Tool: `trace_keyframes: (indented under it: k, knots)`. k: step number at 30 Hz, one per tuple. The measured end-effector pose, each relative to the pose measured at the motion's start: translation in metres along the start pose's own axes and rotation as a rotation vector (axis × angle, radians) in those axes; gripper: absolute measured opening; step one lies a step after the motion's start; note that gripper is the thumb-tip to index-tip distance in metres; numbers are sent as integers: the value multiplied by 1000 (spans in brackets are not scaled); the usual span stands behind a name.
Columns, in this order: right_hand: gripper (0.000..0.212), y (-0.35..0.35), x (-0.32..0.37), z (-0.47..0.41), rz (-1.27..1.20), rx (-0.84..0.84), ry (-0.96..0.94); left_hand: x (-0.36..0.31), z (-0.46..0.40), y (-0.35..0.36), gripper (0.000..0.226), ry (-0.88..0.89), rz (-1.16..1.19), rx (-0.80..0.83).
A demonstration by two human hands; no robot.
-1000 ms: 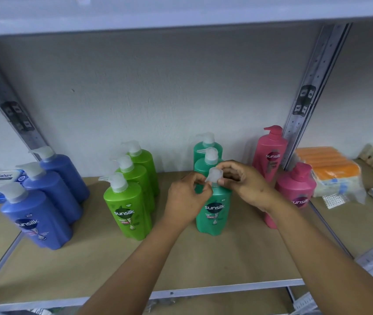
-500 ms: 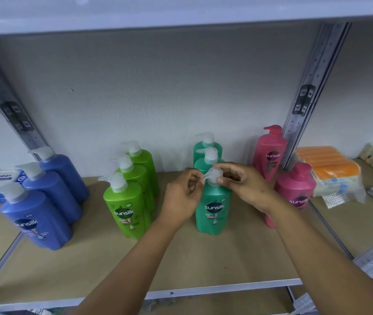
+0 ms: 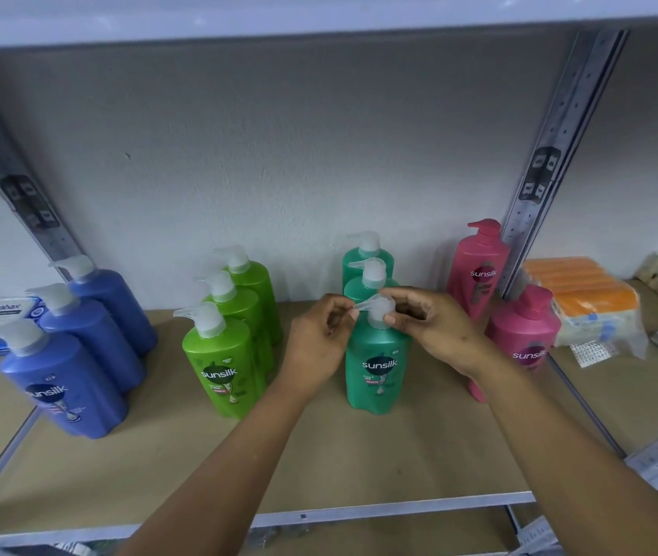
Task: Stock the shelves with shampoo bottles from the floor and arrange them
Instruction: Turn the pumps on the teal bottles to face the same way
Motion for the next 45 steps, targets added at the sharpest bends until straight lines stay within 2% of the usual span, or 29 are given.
trace_keyframes:
  k: [8,14,22,26,34,45]
  knots:
    - [33,2,-2,-1,3,-34,-23,2,-2,-1,4,-17,-69,-6]
    - [33,4,-5,-2,-11,-67,-23,5,-2,9,3,-114,76,-39]
    - [34,6,-6,1,-14,-60,-14,10,4,11,19,-174,88,-7]
    - [33,7,-6,2,-19,-52,-19,8,5,10,20,-202,114,-9]
    - [33,8,-8,2,-19,-75,-15,8,6,10,25,-211,28,-29]
    - [35,10,-10,3,-49,-104,-14,6,8,10,23,-223,33,-52]
Point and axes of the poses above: each hand's wrist, its own z-axis away from the middle knuckle, its own y-axis out of the palm, x = y × z, the point moved 2 cm from there along -z, towards the middle knuckle, and after that the axes turned 7 degrees about -z, right-handed, at the moved point
